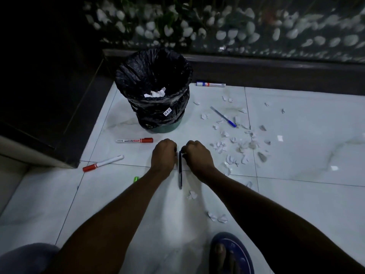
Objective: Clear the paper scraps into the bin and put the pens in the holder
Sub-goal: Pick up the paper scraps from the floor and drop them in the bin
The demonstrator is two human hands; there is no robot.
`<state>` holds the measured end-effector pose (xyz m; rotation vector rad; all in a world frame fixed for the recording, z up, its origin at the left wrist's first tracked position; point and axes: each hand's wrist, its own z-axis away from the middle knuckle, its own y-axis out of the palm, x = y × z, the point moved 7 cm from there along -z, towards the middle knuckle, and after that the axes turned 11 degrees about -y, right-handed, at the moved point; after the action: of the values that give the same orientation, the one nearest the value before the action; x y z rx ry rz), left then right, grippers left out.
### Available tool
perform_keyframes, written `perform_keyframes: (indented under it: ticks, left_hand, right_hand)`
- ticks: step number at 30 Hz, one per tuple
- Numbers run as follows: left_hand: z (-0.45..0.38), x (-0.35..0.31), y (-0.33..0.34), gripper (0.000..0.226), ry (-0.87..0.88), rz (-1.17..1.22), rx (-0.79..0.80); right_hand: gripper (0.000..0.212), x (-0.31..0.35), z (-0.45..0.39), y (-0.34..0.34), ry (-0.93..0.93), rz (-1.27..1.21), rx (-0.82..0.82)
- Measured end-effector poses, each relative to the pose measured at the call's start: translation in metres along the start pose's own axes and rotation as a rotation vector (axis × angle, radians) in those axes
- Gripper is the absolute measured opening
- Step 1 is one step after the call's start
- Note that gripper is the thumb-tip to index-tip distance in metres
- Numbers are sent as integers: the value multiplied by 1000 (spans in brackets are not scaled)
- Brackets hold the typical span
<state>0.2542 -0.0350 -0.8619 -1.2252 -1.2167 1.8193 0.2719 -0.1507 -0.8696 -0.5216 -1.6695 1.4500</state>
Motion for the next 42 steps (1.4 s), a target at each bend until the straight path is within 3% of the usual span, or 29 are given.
perform_keyframes:
  ticks: [5, 10, 15, 20, 24, 30, 33, 35, 37, 40, 42]
  left_hand:
    - [3, 4, 6, 23, -47, 93, 81]
    - [20, -36, 13, 51, 131, 208, 27]
    - [15, -86, 35, 21, 182, 214, 42]
    - [-3, -116, 51, 20, 184, 244, 33]
    - [-4, -137, 66, 20, 313, 289, 167]
    - [11, -151, 66, 20, 409, 169, 221]
    - [17, -146, 59, 32, 383, 99, 229]
    - [17, -138, 50, 46, 371, 25, 191]
    - [19, -130, 53, 75, 366, -119, 272]
    - [30, -126, 65, 118, 366, -255, 445]
    - [35, -129, 72, 124, 370, -231, 484]
  right_hand:
    - [17, -10, 7, -9, 27, -37, 32]
    - [27, -66, 30, -48, 146, -170, -167]
    - [36, -138, 65, -77, 431, -172, -382]
    - [32, -184, 98, -82, 646, -78, -442]
    - [29, -184, 98, -78, 557, 54, -342]
    - [45, -155, 91, -54, 320, -162, -81]
    - [44, -146, 94, -63, 299, -191, -127]
    - [45, -152, 98, -75, 333, -85, -190]
    - [50, -163, 101, -75, 409, -8, -109]
    - [62, -162, 99, -57, 452, -205, 98]
    - [76, -144, 90, -47, 335, -285, 192]
